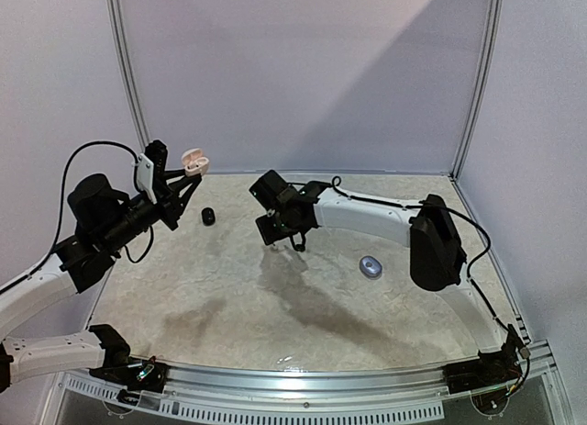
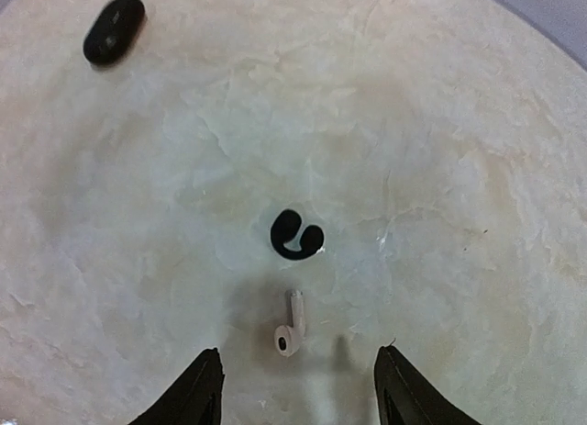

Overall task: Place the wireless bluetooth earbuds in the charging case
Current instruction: Pick up the right earbud from the center of the board.

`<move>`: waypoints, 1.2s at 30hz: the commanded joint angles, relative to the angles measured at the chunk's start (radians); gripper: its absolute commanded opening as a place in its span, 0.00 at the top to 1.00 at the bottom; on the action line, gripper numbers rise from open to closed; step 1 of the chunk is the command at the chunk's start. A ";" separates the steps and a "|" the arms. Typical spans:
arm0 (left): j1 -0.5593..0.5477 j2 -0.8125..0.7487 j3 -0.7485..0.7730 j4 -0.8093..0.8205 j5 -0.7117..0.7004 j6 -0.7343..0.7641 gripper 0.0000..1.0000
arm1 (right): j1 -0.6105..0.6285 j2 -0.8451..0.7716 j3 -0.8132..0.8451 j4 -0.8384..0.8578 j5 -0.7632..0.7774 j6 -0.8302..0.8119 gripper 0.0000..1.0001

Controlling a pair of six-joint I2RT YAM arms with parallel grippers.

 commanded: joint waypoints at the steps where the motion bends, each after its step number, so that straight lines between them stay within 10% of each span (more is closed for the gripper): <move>1: 0.015 -0.010 -0.021 -0.010 0.010 0.006 1.00 | -0.014 0.076 0.050 0.010 -0.040 0.058 0.44; 10: 0.017 -0.012 -0.028 0.002 0.019 0.005 1.00 | -0.019 0.136 0.061 0.030 -0.032 0.053 0.44; 36: 0.020 0.017 -0.010 0.014 0.035 0.025 1.00 | -0.020 0.141 -0.007 0.014 -0.122 -0.051 0.91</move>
